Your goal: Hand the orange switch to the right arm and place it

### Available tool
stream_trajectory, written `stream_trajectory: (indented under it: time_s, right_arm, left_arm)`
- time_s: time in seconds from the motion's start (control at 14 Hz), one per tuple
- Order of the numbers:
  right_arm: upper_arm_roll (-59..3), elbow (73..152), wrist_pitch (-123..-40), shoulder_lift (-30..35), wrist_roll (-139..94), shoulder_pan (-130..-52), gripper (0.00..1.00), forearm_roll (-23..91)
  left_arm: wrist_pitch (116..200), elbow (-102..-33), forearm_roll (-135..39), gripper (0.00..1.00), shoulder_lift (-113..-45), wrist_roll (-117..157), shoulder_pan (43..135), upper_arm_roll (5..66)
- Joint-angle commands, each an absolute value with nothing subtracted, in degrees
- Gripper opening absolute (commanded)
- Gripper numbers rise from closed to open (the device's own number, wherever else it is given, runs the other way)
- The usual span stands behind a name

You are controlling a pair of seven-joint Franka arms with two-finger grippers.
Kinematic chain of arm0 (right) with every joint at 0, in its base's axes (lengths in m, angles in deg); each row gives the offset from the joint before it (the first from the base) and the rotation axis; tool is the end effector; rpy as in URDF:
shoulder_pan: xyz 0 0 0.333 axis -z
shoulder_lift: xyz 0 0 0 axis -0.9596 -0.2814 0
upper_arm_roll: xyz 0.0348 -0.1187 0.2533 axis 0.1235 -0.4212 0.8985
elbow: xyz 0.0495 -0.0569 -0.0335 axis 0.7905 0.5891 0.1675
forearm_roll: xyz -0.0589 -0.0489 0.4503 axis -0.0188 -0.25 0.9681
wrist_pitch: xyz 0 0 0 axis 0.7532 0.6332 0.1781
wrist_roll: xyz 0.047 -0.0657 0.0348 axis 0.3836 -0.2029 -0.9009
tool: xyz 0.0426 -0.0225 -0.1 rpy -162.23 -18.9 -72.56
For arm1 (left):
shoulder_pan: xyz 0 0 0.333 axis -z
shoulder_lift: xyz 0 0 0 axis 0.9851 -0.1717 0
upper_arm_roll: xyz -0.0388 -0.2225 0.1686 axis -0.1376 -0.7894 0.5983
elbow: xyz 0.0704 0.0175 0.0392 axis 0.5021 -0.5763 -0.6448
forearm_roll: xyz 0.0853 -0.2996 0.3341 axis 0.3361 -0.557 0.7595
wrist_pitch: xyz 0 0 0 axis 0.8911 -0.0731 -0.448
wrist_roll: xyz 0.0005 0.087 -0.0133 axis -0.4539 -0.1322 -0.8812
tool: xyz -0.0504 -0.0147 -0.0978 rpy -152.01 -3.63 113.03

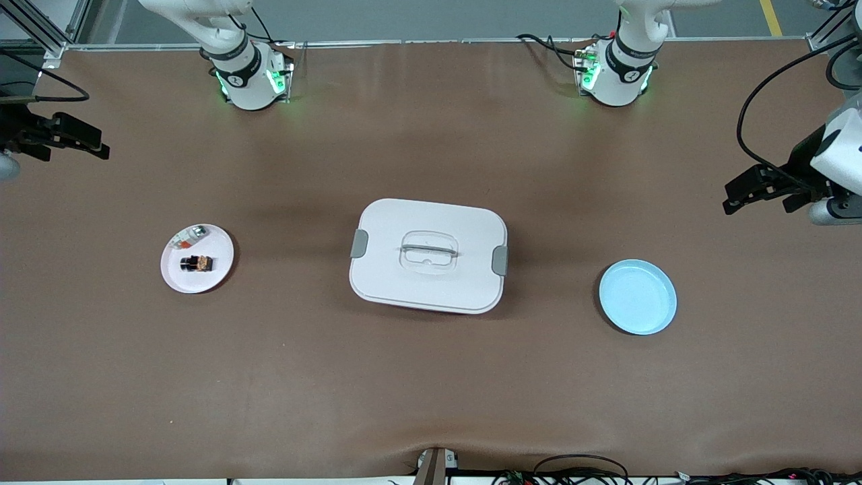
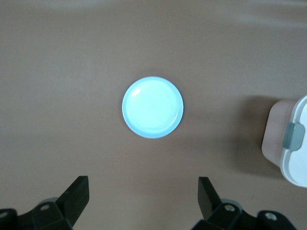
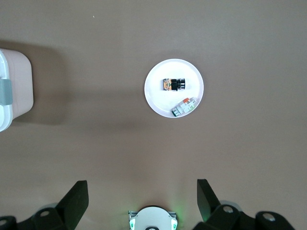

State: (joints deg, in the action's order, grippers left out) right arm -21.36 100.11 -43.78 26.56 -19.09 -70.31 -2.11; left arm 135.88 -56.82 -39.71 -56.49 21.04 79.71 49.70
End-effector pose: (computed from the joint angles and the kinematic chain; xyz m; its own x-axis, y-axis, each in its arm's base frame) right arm 0.5932 -0.0207 0.6051 0.9894 -0.0064 -0.1450 -0.0103 -0.9996 -0.0258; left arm 0.6412 -0.0396 0.5684 0.9988 0.0326 0.0372 0.0318 -0.9993 0.0219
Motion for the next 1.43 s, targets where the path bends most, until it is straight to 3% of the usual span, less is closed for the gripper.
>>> stream_trajectory:
  time_s: [0.0,0.21,0.57,1.36]
  right_arm:
    - [-21.29,101.98,-44.97,28.76,-17.29,-69.96,1.0,-1.61]
    - [-21.37,102.86,-46.2,29.46,-17.21,-69.18,1.0,-0.91]
    - [-21.37,110.86,-52.0,35.26,-17.21,-67.86,1.0,1.12]
    - [-20.85,110.86,-51.48,35.26,-13.16,-68.99,1.0,0.07]
  left_arm:
    - [132.11,-55.96,-38.53,1.0,-56.33,22.28,79.76,49.63]
    - [131.83,-55.78,-38.45,1.0,-56.41,22.28,79.76,49.63]
    - [131.83,-55.78,-38.45,1.0,-56.41,22.37,79.76,49.63]
    - [131.83,-55.78,-38.8,1.0,-56.41,22.55,79.76,49.63]
